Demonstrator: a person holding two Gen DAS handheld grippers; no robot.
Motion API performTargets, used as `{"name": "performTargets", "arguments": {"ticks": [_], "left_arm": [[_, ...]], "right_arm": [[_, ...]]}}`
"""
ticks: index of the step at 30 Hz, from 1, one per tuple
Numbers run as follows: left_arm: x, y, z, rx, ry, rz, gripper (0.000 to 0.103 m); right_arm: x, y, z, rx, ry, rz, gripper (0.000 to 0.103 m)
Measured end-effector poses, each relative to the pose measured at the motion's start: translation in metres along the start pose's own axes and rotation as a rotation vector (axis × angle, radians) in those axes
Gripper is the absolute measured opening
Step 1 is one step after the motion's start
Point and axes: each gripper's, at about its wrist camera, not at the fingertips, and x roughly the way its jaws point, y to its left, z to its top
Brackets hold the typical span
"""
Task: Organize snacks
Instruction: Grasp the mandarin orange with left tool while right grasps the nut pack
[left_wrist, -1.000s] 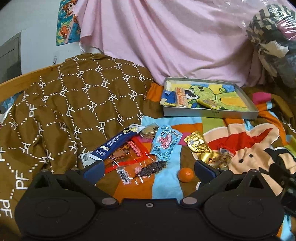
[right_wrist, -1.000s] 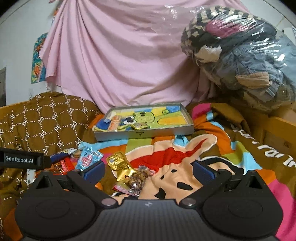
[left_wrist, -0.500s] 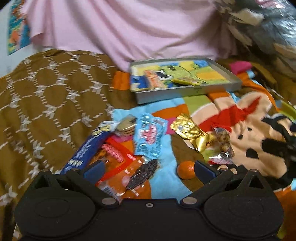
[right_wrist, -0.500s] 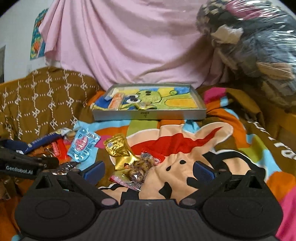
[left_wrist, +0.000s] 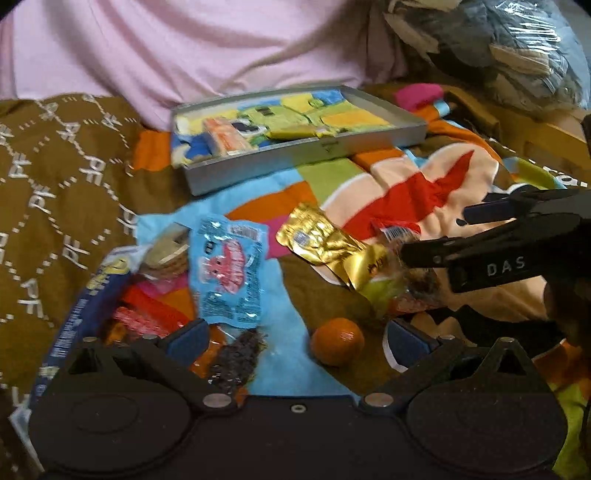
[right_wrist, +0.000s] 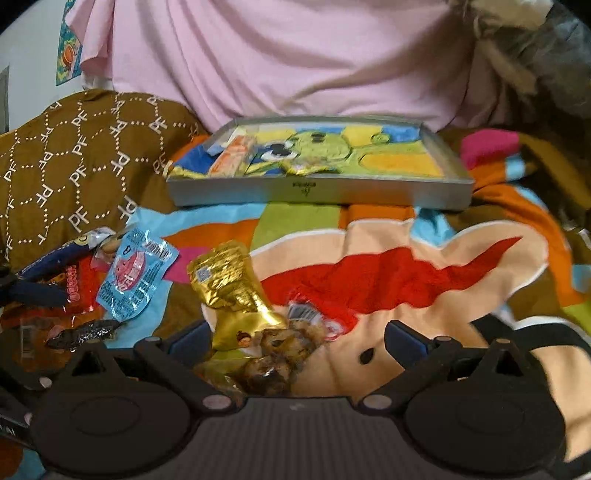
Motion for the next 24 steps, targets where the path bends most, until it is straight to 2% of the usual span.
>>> {"name": "performTargets", "arguments": {"ticks": [5, 8, 12, 16, 20, 24], "left_arm": [[0.016, 0.004, 0.000, -0.049, 0.056, -0.043, 0.102], [0.019, 0.003, 0.000, -0.053, 0.054, -0.050, 0.099], [0.020, -0.002, 0.001, -0.044, 0.055, -0.090, 0.089], [0.021, -0.007, 0.000, -0.025, 0.067, -0.115, 0.083], [0.024, -0.009, -0.001, -0.023, 0.084, -0.127, 0.074], [0.030, -0.008, 0.000, -0.050, 0.099, -0.126, 0.059]], "right_arm": [[0.010, -0.002, -0.005, 0.026, 0.045, 0.022, 0.101], [0.016, -0.006, -0.005, 0.059, 0.067, 0.030, 0.093], [0.020, -0.007, -0.005, 0.077, 0.075, 0.051, 0.084], [0.021, -0.005, -0.006, 0.084, 0.085, 0.074, 0.075], [0.022, -0.004, -0.006, 0.100, 0.097, 0.089, 0.071], [0.022, -0.003, -0.006, 0.105, 0.106, 0.088, 0.068]]}}
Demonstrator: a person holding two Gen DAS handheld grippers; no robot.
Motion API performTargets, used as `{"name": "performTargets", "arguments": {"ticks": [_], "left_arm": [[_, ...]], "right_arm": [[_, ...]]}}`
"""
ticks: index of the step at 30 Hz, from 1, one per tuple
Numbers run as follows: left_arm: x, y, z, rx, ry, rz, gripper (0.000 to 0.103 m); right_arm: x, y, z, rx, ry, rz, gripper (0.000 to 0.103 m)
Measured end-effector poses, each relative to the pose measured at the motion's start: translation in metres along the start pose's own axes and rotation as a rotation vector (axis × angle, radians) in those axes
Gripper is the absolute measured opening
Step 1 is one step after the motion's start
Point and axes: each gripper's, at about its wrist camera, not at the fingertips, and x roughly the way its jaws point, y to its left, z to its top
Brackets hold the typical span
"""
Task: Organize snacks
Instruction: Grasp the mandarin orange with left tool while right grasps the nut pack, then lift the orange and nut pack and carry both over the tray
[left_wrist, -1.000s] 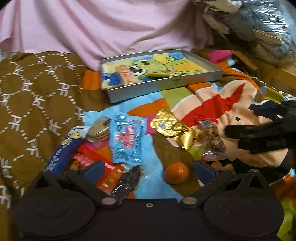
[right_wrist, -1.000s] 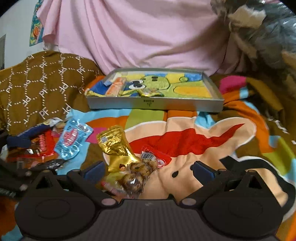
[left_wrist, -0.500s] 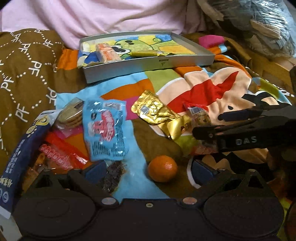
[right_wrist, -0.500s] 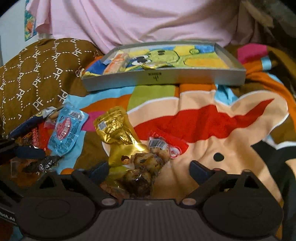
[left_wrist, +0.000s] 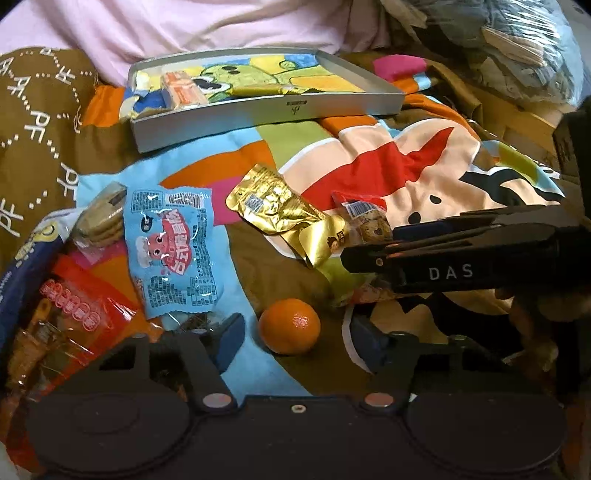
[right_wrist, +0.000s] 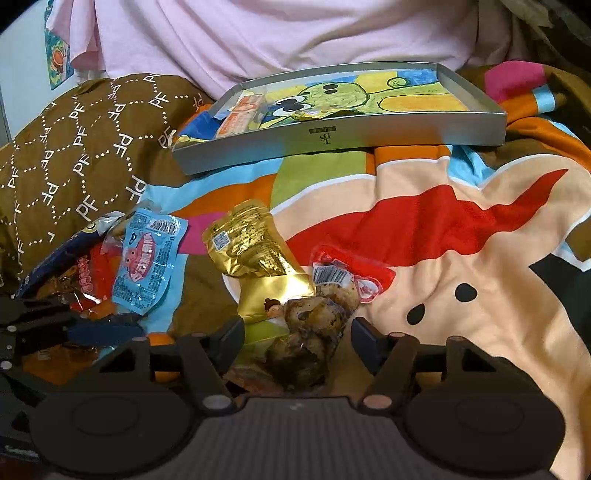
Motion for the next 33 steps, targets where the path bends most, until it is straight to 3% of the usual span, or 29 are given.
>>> {"name": "performTargets", "arguments": {"ticks": [1, 5, 8, 16, 22, 27, 33], "left_arm": [[0.002, 0.000, 0.000, -0.008, 0.008, 0.005, 0.051], [0.008, 0.004, -0.001, -0.039, 0.028, 0.026, 0.040], [0.008, 0.006, 0.000, -0.061, 0.025, 0.021, 0.040], [0.006, 0.004, -0.001, -0.084, 0.006, 0.032, 0.038], [0.000, 0.004, -0.001, -0.140, -0.012, 0.049, 0.038], [-0.011, -0.001, 0.000, -0.145, -0.060, 0.085, 0.038], [-0.037, -0.002, 0.001, -0.198, -0.141, 0.151, 0.038]], "right_arm": [[0.001, 0.000, 0.000, 0.004, 0.007, -0.002, 0.068], [0.005, -0.004, 0.000, 0.037, 0.033, -0.004, 0.069], [0.007, -0.004, -0.001, 0.048, 0.038, -0.006, 0.066], [0.007, -0.001, -0.001, 0.062, 0.054, 0.008, 0.046], [-0.001, 0.020, -0.003, -0.073, 0.033, -0.052, 0.043], [-0.016, 0.041, -0.007, -0.222, -0.044, -0.127, 0.043], [-0.031, 0.047, -0.006, -0.278, -0.136, -0.166, 0.044]]}}
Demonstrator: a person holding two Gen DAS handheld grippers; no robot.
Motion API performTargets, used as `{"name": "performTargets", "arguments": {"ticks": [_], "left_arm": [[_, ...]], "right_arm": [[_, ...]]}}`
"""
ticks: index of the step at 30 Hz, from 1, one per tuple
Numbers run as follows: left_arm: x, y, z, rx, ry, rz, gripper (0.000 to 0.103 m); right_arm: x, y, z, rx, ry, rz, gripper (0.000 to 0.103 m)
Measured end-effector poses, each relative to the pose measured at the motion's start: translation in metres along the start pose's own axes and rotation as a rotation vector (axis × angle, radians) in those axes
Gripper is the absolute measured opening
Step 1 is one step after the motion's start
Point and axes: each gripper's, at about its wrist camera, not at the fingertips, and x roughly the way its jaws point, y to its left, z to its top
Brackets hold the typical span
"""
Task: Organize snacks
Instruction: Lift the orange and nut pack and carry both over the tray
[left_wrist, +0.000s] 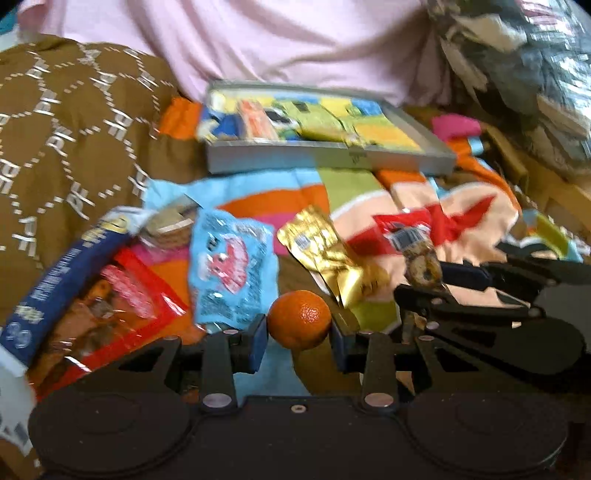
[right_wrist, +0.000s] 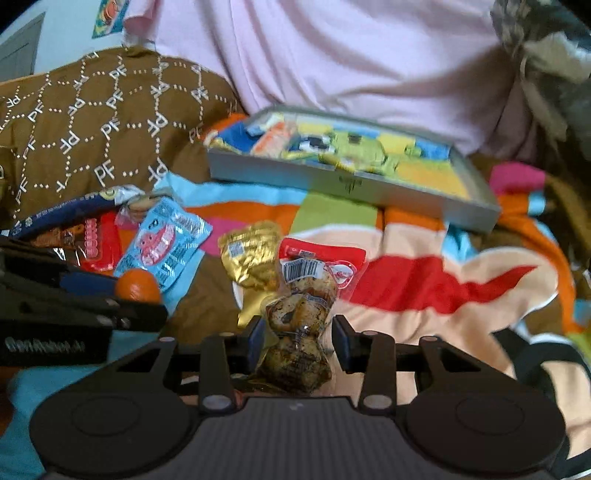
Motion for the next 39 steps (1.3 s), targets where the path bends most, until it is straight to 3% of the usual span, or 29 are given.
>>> {"name": "performTargets", "arguments": {"ticks": [5, 9, 18, 29, 34, 39], "left_arm": [[-0.015, -0.002, 0.014, -0.038, -0.035, 0.023, 0.038], [-0.021, -0.014, 0.029, -0.001, -0.070, 0.041, 0.038], [-0.009, -0.043, 0.074, -0.031, -0.134, 0.051, 0.038], [0.029, -0.061, 0.159, -0.067, -0.207, 0.066, 0.038], [0.061, -0.057, 0.192, -0.068, -0.197, 0.087, 0.038], [0.103, -0.051, 0.210, -0.089, -0.182, 0.135, 0.038]], "right_arm": [[-0.008, -0.005, 0.004, 0.006, -0.050, -0.023, 0.044], [-0.016, -0.016, 0.008, 0.053, -0.087, -0.021, 0.044], [-0.030, -0.056, 0.025, 0.131, -0.215, -0.056, 0.044], [0.000, -0.106, 0.054, 0.201, -0.383, -0.142, 0.044], [0.024, -0.119, 0.076, 0.195, -0.460, -0.145, 0.044], [0.052, -0.125, 0.091, 0.184, -0.479, -0.130, 0.045]]}}
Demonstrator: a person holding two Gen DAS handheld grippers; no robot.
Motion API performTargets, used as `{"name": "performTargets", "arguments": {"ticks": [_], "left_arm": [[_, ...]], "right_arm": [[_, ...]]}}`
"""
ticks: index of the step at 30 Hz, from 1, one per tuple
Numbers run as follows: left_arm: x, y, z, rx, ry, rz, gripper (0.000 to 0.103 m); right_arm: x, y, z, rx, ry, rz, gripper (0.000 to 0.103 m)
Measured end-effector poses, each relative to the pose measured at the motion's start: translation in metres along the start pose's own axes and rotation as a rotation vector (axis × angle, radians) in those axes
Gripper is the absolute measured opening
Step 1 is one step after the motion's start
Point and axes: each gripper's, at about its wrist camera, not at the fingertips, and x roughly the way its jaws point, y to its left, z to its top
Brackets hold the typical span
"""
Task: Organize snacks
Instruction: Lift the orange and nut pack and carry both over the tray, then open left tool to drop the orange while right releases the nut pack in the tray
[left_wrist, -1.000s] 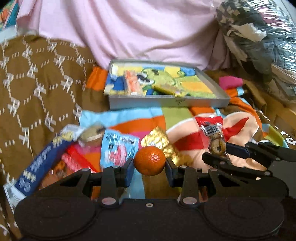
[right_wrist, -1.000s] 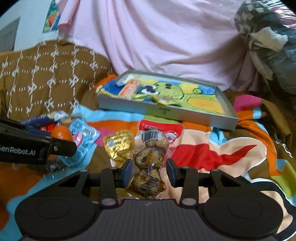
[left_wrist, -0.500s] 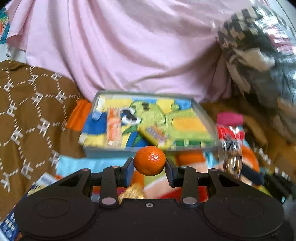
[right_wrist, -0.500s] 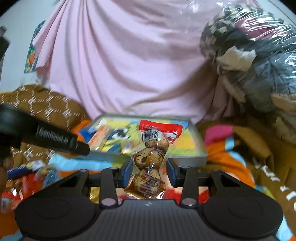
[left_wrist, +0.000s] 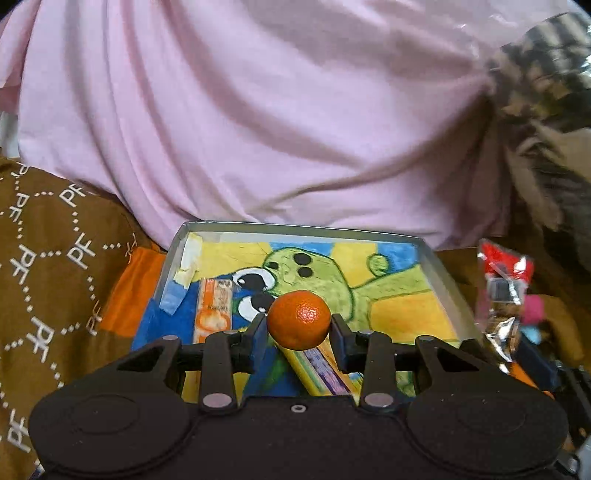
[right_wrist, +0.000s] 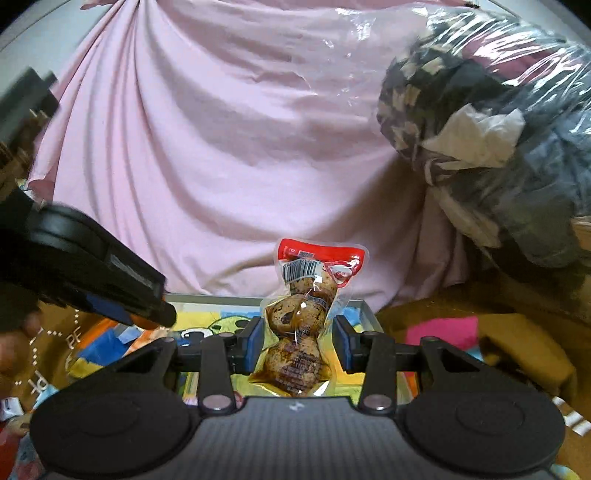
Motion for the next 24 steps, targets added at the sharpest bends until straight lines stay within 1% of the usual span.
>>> {"name": "performTargets", "arguments": {"ticks": [3, 6, 9, 14, 20, 24], "left_arm": [[0.027, 0.001, 0.000, -0.014, 0.030, 0.015, 0.038], [0.043, 0.005, -0.005, -0.025, 0.061, 0.028, 0.038], [0.057, 0.012, -0.010, -0.042, 0.092, 0.033, 0.038], [0.068, 0.021, -0.016, -0.026, 0.115, 0.036, 0.038], [0.075, 0.028, -0.017, -0.053, 0.126, 0.033, 0.038], [0.076, 0.031, -0.016, -0.077, 0.143, 0.027, 0.039]], "right_arm": [[0.019, -0.002, -0.001, 0.019, -0.003, -0.002, 0.045], [0.036, -0.007, -0.004, 0.086, 0.004, -0.011, 0.045], [0.055, -0.010, -0.011, 0.140, 0.062, -0.010, 0.045], [0.074, -0.007, -0.024, 0.140, 0.142, -0.001, 0.045], [0.079, 0.006, -0.029, 0.099, 0.167, 0.012, 0.045], [0.084, 0.007, -0.034, 0.098, 0.183, 0.015, 0.050]]}}
